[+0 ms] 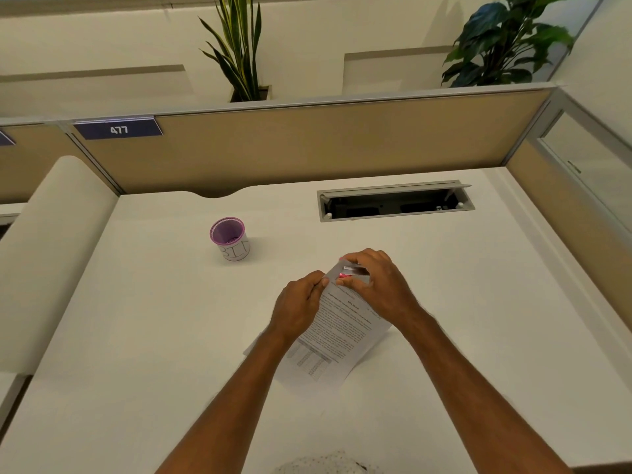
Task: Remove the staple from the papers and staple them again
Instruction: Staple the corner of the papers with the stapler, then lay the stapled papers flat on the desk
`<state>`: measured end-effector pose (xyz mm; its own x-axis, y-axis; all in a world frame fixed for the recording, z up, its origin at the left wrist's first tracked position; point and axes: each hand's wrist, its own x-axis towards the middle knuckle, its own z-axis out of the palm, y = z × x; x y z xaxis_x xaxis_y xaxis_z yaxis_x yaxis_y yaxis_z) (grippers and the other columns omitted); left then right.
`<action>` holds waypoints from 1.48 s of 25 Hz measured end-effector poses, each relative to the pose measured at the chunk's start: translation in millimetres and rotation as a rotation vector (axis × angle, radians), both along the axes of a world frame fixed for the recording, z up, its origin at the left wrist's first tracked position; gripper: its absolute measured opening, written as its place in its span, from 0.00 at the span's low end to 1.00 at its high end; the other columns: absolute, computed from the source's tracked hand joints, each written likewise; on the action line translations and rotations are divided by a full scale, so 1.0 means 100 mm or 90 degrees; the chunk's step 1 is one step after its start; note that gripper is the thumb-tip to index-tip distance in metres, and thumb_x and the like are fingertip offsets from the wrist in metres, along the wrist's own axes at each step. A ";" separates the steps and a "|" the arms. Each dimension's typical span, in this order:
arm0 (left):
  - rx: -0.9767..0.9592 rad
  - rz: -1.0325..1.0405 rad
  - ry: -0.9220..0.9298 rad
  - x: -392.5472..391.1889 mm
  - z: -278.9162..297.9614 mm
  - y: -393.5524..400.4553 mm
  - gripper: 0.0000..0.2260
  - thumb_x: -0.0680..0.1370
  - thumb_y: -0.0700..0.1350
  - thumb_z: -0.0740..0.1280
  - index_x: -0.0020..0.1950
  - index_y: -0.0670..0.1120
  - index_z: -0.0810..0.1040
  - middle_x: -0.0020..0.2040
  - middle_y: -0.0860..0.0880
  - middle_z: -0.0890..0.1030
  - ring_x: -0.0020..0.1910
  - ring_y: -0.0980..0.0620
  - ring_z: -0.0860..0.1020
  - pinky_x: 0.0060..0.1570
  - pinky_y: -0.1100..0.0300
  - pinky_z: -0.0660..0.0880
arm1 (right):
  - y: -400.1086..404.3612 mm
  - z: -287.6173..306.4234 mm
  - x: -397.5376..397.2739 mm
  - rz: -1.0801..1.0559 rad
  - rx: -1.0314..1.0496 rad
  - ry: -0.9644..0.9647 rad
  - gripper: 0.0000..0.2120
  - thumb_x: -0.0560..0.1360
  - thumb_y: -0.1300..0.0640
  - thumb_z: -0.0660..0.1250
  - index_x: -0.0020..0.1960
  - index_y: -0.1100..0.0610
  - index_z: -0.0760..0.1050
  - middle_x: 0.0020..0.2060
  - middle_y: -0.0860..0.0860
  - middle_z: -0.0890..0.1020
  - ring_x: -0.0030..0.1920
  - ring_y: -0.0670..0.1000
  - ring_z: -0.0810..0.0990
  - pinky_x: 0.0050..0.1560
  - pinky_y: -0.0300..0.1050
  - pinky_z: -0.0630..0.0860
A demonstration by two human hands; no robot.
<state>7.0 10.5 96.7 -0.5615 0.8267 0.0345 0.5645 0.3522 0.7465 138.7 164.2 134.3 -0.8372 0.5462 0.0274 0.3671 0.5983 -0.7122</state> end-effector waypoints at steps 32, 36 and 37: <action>0.202 0.241 -0.453 -0.21 0.10 -0.11 0.14 0.86 0.50 0.59 0.59 0.43 0.81 0.53 0.45 0.87 0.48 0.46 0.86 0.50 0.50 0.84 | -0.44 -0.93 0.52 -0.275 -0.422 0.051 0.13 0.79 0.52 0.63 0.62 0.45 0.73 0.55 0.45 0.85 0.53 0.48 0.85 0.53 0.53 0.84; 0.196 0.276 -0.459 -0.40 0.16 -0.09 0.13 0.86 0.51 0.60 0.61 0.46 0.79 0.53 0.49 0.87 0.49 0.49 0.86 0.48 0.52 0.85 | -0.45 -0.88 0.37 -0.317 -0.424 0.106 0.12 0.80 0.61 0.63 0.61 0.48 0.72 0.56 0.47 0.84 0.54 0.51 0.85 0.49 0.48 0.84; 0.181 0.281 -0.455 -0.46 0.14 -0.08 0.12 0.85 0.51 0.61 0.62 0.47 0.79 0.54 0.50 0.87 0.49 0.49 0.86 0.48 0.51 0.84 | -0.43 -0.85 0.31 -0.327 -0.422 0.121 0.13 0.81 0.60 0.63 0.63 0.48 0.71 0.57 0.47 0.84 0.53 0.51 0.85 0.48 0.47 0.84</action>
<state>-39.1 2.0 111.1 -0.7934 0.5429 -0.2753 -0.2140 0.1746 0.9611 170.1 121.2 49.6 -0.4957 0.8086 -0.3170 0.3181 -0.1706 -0.9326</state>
